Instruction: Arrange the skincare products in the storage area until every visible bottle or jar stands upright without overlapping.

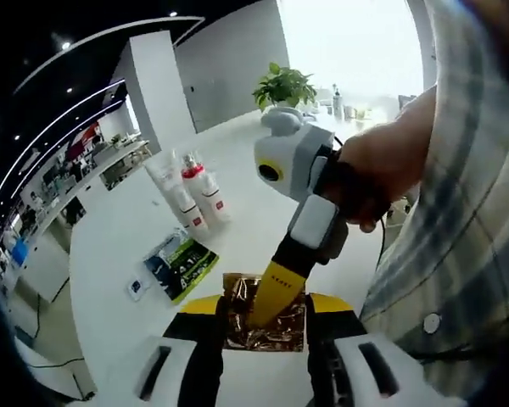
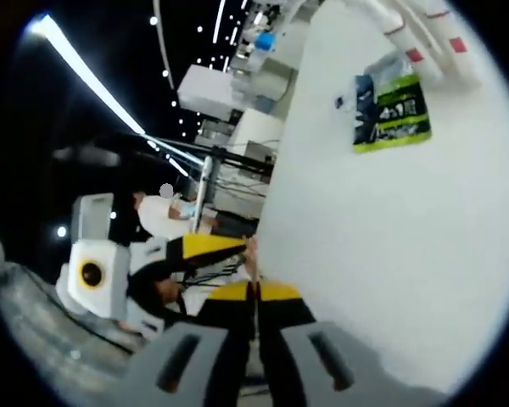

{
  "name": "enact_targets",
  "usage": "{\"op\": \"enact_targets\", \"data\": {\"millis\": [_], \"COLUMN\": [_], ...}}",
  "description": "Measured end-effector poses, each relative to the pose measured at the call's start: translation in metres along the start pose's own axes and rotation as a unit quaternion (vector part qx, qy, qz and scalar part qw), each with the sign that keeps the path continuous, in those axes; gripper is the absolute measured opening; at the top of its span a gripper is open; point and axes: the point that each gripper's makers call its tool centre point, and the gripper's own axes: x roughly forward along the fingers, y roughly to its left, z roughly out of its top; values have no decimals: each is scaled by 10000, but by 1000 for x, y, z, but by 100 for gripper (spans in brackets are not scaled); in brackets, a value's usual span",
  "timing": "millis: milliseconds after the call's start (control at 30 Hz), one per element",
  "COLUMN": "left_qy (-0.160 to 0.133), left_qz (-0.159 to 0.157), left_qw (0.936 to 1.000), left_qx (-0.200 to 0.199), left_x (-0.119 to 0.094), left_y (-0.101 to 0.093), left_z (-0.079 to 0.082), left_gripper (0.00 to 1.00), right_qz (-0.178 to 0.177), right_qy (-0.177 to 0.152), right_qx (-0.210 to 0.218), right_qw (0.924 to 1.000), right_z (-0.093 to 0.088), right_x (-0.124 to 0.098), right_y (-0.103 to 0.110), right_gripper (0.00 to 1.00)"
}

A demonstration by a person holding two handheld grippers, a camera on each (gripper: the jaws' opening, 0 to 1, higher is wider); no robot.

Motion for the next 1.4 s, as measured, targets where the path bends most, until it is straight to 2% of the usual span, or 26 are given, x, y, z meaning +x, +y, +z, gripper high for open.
{"op": "enact_targets", "data": {"millis": [100,133,200,267,300,400,467,533,567,600,667,700,733,767,800,833,867,933,1000,1100,1133,1167,1200,1233,1333,1400], "left_qy": [-157,-145,-197,-345,-493,-848,-1082,-1197,-1257,-1304,-1317,-1336,-1302,-1259,-1286,-1301,-1296,-1408,-1504,-1848,-2039,-2188,-2353,-2458,-2777,-2800], "left_qz": [-83,-12,30,-273,-441,-813,-1159,-1399,-1653,-1885,-2197,-2330,-2408,-2445,-2575,-2756,-2725,-2750,-2623,-2426,-2411,-2332,-2294,-2287,-2277,-2260], "left_qw": [9988,9989,9964,9879,9820,9579,9358,9195,9058,8957,8872,8788,8762,8790,8776,8716,8742,8722,8634,8355,8178,8073,7905,7790,7492,7423], "left_qx": [-465,-447,-818,-1490,-1770,-2621,-3147,-3474,-3693,-3811,-3837,-3944,-3966,-3894,-3834,-3841,-3805,-3791,-4038,-4572,-4811,-4960,-5169,-5296,-5565,-5652], "left_x": [-5,-9,-13,-16,-17,-20,-23,-23,-24,-26,-28,-27,-27,-26,-27,-30,-30,-32,-31,-29,-31,-31,-33,-34,-38,-37], "left_y": [4,9,13,11,12,16,17,16,12,8,0,-5,-8,-10,-15,-21,-20,-19,-11,9,17,25,33,38,51,52], "left_z": [-2,-4,-10,-14,-13,-7,-1,3,8,12,15,19,19,19,22,25,24,27,28,34,39,41,44,46,52,52], "left_gripper": [39,37,38,41,41,41,41,40,38,34,25,22,18,14,11,7,5,1,0,0,0,0,0,0,0,0], "right_qz": [123,86,87,206,276,532,793,912,943,1041,1242,1216,1270,1347,1425,1419,1509,1521,1613,1745,1749,1724,1709,1691,1723,1784], "right_qy": [91,115,113,214,289,595,776,909,947,1060,1157,1187,1272,1335,1443,1484,1526,1477,1216,536,452,348,333,283,51,-211], "right_qx": [1,-25,-170,-282,-415,-602,-769,-964,-994,-1079,-1165,-1233,-1193,-1199,-1250,-1275,-1255,-1184,-980,-847,-768,-719,-756,-758,-729,-504], "right_qw": [9999,9999,9998,9992,9983,9950,9908,9870,9860,9830,9786,9777,9764,9745,9712,9704,9686,9701,9745,9795,9806,9818,9818,9823,9823,9824], "right_z": [1,3,7,9,8,4,0,-3,-5,-9,-14,-15,-18,-22,-26,-28,-30,-27,-17,10,14,18,19,20,25,33], "right_x": [0,-2,-5,-9,-10,-11,-13,-15,-16,-17,-19,-19,-20,-21,-21,-21,-22,-22,-20,-18,-19,-19,-19,-20,-20,-19], "right_y": [4,2,3,7,8,12,21,27,28,32,40,38,40,42,44,44,47,45,47,49,48,47,48,48,51,55], "right_gripper": [0,0,0,0,0,0,0,0,0,0,0,0,0,0,0,0,0,1,1,3,3,4,4,4,3,2]}}
